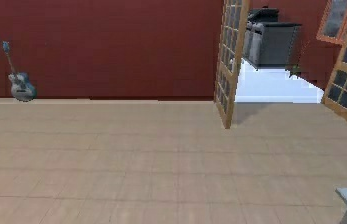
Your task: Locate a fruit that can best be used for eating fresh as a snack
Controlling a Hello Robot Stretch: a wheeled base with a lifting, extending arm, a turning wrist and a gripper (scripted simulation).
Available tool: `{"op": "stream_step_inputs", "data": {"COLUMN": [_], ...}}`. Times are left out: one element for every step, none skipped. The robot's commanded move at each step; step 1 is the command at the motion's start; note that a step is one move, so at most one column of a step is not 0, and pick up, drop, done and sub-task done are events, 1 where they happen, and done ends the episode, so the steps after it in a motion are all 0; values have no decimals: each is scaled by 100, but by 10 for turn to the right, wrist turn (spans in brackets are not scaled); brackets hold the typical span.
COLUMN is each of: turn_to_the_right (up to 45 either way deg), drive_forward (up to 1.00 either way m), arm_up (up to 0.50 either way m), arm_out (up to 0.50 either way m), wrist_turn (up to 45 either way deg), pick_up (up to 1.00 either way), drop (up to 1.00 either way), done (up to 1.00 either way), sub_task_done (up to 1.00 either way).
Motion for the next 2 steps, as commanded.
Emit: {"op": "stream_step_inputs", "data": {"turn_to_the_right": [60, 0], "drive_forward": [0, 65], "arm_up": [0, 0], "arm_out": [0, 0], "wrist_turn": [0, 0], "pick_up": [0, 0], "drop": [0, 0], "done": [0, 0], "sub_task_done": [0, 0]}}
